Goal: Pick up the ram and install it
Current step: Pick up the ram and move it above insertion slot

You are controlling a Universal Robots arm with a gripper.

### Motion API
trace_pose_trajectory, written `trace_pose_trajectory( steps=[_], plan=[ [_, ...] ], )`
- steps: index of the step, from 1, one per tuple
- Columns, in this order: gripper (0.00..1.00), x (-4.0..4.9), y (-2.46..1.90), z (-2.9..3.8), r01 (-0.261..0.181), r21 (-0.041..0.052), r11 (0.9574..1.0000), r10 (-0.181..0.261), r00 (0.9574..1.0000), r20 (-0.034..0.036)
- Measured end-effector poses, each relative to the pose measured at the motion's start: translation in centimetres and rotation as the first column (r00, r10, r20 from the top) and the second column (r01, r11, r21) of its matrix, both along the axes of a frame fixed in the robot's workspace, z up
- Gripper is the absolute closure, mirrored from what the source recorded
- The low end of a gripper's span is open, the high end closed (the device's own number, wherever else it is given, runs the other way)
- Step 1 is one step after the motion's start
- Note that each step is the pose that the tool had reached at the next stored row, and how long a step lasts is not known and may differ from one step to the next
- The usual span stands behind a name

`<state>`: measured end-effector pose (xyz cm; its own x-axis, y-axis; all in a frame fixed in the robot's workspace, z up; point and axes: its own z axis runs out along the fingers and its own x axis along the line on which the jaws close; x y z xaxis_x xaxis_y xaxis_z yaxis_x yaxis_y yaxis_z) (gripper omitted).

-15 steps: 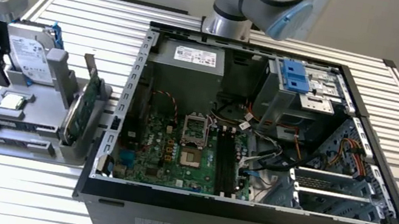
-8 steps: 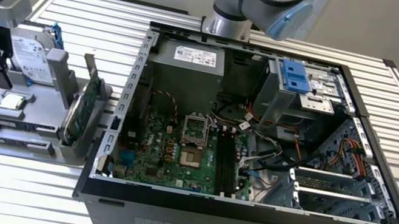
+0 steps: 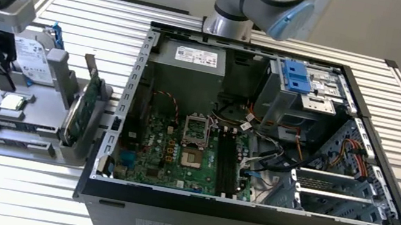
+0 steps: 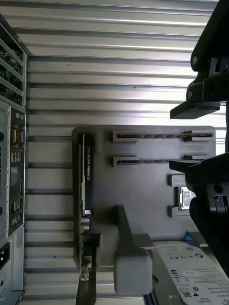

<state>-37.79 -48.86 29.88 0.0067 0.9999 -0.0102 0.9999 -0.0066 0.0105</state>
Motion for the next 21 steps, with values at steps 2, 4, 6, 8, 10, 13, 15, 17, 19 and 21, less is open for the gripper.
trace_pose_trajectory(
  steps=[2, 4, 6, 8, 10, 13, 15, 17, 19, 21],
  plan=[
    [0.00, 0.00, 0.04, -0.25, 0.000, 0.0001, 1.0000, 0.000, 1.0000, 0.0001],
    [0.00, -0.04, 0.05, -0.48, 0.000, 0.0000, 1.0000, 0.000, 1.0000, -0.0001],
    [0.00, -0.20, 0.05, -0.60, 0.000, -0.0002, 1.0000, 0.000, 1.0000, -0.0003],
    [0.00, -0.34, 0.05, -0.75, 0.000, 0.0000, 1.0000, 0.000, 1.0000, -0.0001],
    [0.00, -0.41, 0.05, -0.93, 0.000, 0.0000, 1.0000, 0.000, 1.0000, 0.0000],
    [0.00, -0.47, 0.05, -1.22, 0.000, 0.0000, 1.0000, 0.000, 1.0000, 0.0000],
    [0.00, -0.49, 0.05, -1.41, 0.000, -0.0001, 1.0000, 0.000, 1.0000, -0.0001],
    [0.00, -0.51, 0.05, -1.60, 0.000, -0.0001, 1.0000, 0.000, 1.0000, -0.0001],
    [0.00, -0.52, 0.05, -1.77, 0.000, -0.0002, 1.0000, 0.000, 1.0000, -0.0002],
    [0.00, -0.54, 0.05, -1.95, 0.000, -0.0004, 1.0000, 0.000, 1.0000, 0.0000]
  ],
)
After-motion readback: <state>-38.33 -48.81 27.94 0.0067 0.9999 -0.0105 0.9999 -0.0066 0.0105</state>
